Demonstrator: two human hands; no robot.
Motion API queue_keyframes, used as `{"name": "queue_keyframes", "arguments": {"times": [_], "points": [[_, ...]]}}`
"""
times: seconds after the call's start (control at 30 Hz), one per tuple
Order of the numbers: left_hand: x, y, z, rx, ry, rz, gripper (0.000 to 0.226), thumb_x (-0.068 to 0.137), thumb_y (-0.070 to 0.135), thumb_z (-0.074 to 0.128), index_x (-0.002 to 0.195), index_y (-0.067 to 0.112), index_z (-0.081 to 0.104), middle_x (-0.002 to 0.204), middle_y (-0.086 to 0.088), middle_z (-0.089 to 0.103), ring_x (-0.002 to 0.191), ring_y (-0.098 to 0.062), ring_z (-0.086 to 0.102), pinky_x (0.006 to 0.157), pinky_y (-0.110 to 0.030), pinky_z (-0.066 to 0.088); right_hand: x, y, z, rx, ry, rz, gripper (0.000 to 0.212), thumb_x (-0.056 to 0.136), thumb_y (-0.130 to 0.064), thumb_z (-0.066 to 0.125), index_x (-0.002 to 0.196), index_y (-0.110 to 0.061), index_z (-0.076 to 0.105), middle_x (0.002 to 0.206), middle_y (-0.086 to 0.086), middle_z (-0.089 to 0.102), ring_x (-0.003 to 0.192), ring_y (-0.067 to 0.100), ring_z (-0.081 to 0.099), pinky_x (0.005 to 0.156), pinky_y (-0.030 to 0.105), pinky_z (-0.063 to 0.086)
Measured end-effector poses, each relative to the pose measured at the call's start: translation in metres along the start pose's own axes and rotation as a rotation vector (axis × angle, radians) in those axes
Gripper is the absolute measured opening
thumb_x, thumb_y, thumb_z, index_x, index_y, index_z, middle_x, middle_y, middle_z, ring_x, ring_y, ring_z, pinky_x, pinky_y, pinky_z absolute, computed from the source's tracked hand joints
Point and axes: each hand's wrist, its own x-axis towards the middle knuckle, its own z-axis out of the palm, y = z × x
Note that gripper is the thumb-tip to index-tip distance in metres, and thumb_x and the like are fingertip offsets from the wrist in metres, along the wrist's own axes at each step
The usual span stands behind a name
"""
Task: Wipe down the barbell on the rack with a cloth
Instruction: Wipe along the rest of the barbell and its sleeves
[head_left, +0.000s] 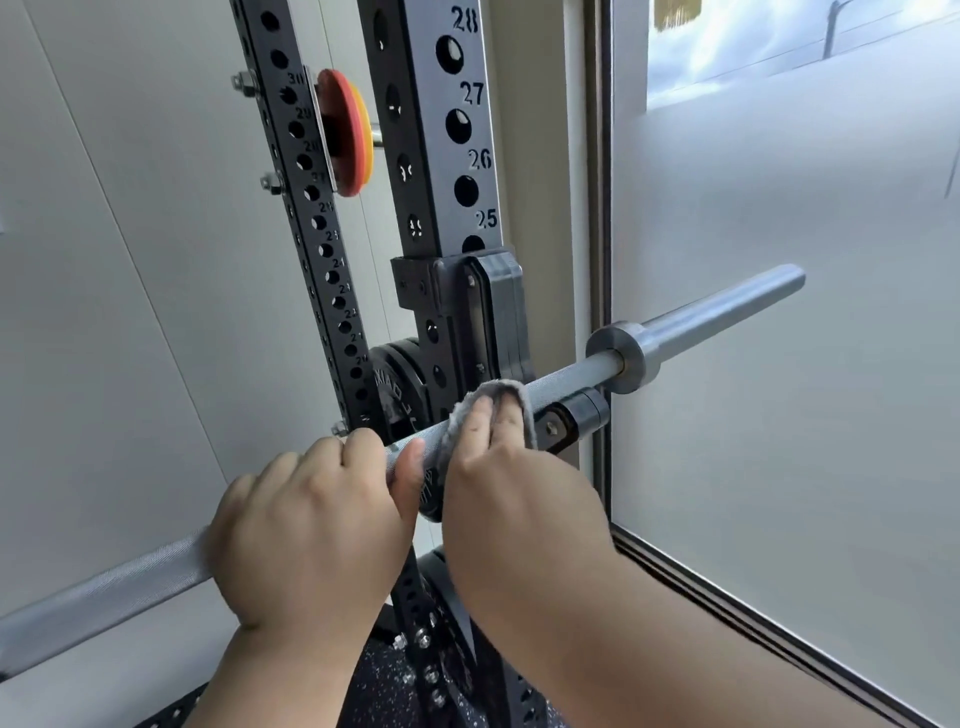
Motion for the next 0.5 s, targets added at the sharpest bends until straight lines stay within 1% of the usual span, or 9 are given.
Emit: {"name": "queue_keyframes", "arguments": {"times": [0.07,0.13,0.2,0.27,0.33,0.4,0.43,0.47,0.5], "points": [[-0.001,0.001,-0.001,0.026,-0.005,0.0,0.049,0.107,0.046,0.039,0.065,0.02,0.042,0.053,-0.006,0.047,0.049,-0.032,0.05,0.058,-0.035,0.022,0.005,0.012,-0.006,-0.044,0.051,0.033,0.09,0.097,-0.015,0.055,0.161,0.005,-0.005,0.171,0.029,-0.003,0.107,0.03,0.07,0.063,0.032,0.042],[0.001,0.001,-0.004,0.043,-0.025,0.001,0.048,0.106,0.046,0.04,0.066,0.02,0.042,0.054,-0.005,0.047,0.05,-0.032,0.05,0.058,-0.035,0.022,0.012,0.022,-0.013,-0.064,0.103,0.056,0.077,0.1,-0.009,0.046,0.162,0.005,0.002,0.17,0.029,0.004,0.109,0.031,0.07,0.066,0.033,0.043],[0.001,0.0,-0.005,0.043,-0.044,0.005,0.048,0.106,0.046,0.041,0.066,0.02,0.041,0.054,-0.005,0.046,0.05,-0.032,0.049,0.058,-0.035,0.021,0.01,0.02,-0.011,-0.102,0.063,0.003,0.073,0.101,-0.007,0.038,0.161,0.006,-0.001,0.17,0.031,0.002,0.117,0.032,0.067,0.067,0.035,0.042],[0.001,-0.001,-0.003,0.026,-0.056,0.008,0.048,0.106,0.046,0.041,0.066,0.019,0.041,0.054,-0.005,0.045,0.05,-0.032,0.048,0.058,-0.034,0.02,0.004,0.019,-0.006,-0.134,0.012,-0.091,0.071,0.103,-0.008,0.034,0.161,0.007,-0.003,0.17,0.031,0.002,0.119,0.032,0.066,0.063,0.033,0.042],[0.0,-0.001,-0.005,0.026,-0.073,0.007,0.048,0.106,0.047,0.04,0.066,0.02,0.04,0.053,-0.005,0.044,0.05,-0.032,0.048,0.058,-0.034,0.02,0.006,0.029,-0.01,-0.175,0.028,-0.19,0.065,0.102,-0.009,0.034,0.16,0.007,0.012,0.167,0.03,0.016,0.122,0.032,0.063,0.064,0.033,0.045],[0.001,0.001,-0.011,0.019,-0.118,0.003,0.047,0.106,0.048,0.038,0.068,0.02,0.039,0.053,-0.004,0.043,0.05,-0.031,0.049,0.058,-0.035,0.021,0.009,0.046,-0.028,-0.264,0.044,-0.313,0.048,0.1,-0.007,0.036,0.147,0.003,0.042,0.149,0.019,0.04,0.124,0.028,0.055,0.068,0.037,0.045],[0.002,0.002,-0.014,0.006,-0.142,0.001,0.046,0.105,0.049,0.037,0.069,0.02,0.041,0.054,-0.003,0.044,0.051,-0.031,0.049,0.058,-0.035,0.021,0.011,0.056,-0.037,-0.304,0.051,-0.372,0.036,0.1,-0.006,0.038,0.132,-0.002,0.054,0.136,0.01,0.047,0.114,0.023,0.055,0.069,0.036,0.041],[0.003,0.004,-0.017,-0.011,-0.163,-0.007,0.044,0.103,0.049,0.037,0.07,0.021,0.044,0.055,-0.002,0.045,0.052,-0.031,0.05,0.059,-0.036,0.022,0.01,0.066,-0.047,-0.305,0.097,-0.406,0.022,0.1,-0.009,0.042,0.115,-0.009,0.059,0.124,0.003,0.05,0.096,0.018,0.054,0.07,0.036,0.039],[0.003,0.006,-0.02,-0.027,-0.187,-0.021,0.042,0.102,0.049,0.038,0.071,0.021,0.046,0.055,-0.001,0.047,0.053,-0.031,0.051,0.059,-0.036,0.022,0.009,0.078,-0.053,-0.27,0.183,-0.423,0.012,0.1,-0.012,0.047,0.104,-0.015,0.058,0.115,-0.004,0.051,0.077,0.014,0.049,0.07,0.037,0.043]]}}
